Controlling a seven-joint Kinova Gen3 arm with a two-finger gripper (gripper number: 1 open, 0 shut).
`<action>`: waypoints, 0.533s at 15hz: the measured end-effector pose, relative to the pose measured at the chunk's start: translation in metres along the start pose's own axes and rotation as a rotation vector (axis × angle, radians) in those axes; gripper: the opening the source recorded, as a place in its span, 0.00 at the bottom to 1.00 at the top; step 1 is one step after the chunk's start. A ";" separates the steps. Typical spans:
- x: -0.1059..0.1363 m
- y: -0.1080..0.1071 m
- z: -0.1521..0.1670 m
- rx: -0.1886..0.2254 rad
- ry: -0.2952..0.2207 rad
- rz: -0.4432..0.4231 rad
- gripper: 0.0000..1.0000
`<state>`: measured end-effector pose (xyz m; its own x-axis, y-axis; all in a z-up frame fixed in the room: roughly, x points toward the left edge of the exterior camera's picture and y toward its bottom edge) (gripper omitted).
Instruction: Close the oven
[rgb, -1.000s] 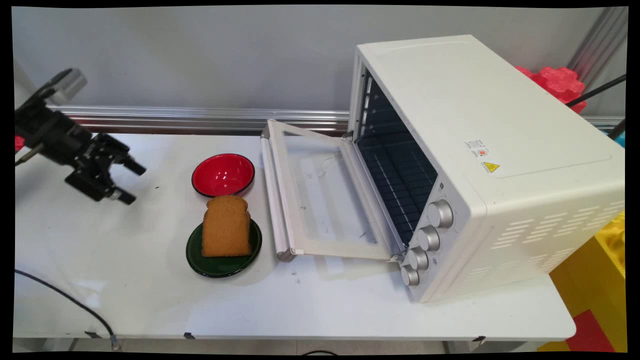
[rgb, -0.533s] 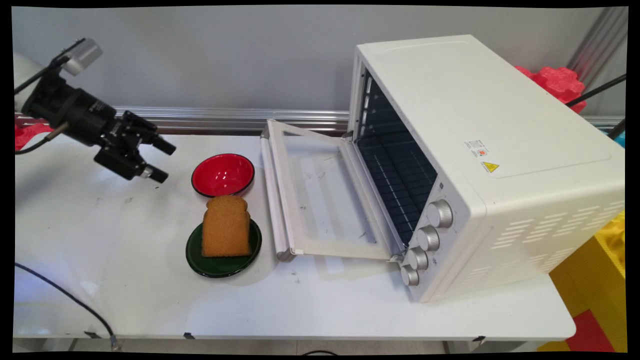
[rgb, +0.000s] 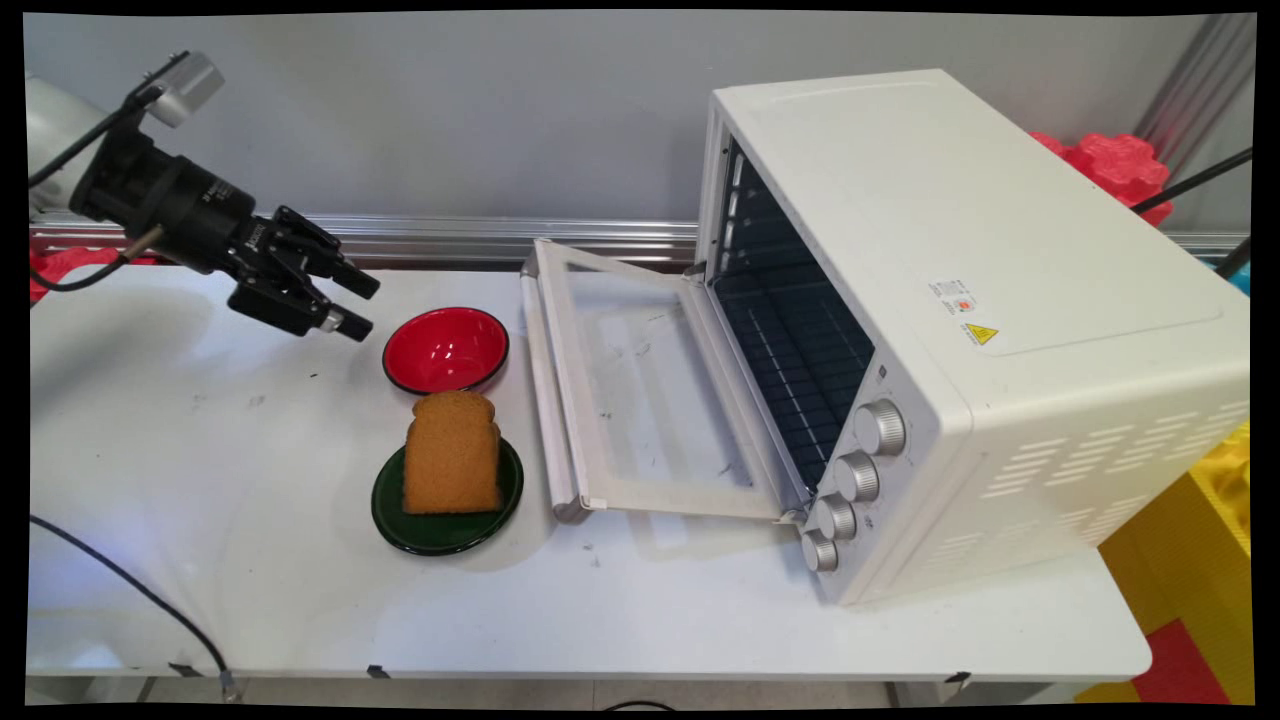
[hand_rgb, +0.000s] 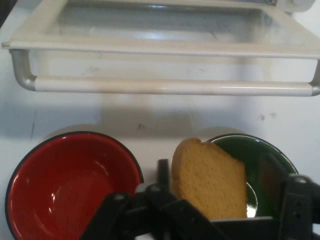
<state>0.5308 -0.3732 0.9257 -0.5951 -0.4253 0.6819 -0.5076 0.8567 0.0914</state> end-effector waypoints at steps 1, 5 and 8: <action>0.000 0.000 0.000 0.002 -0.002 -0.002 0.00; 0.002 -0.002 -0.001 0.009 -0.019 -0.011 0.00; 0.003 -0.003 -0.001 0.003 -0.028 -0.021 0.00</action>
<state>0.5311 -0.3765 0.9278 -0.6013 -0.4512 0.6594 -0.5218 0.8467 0.1036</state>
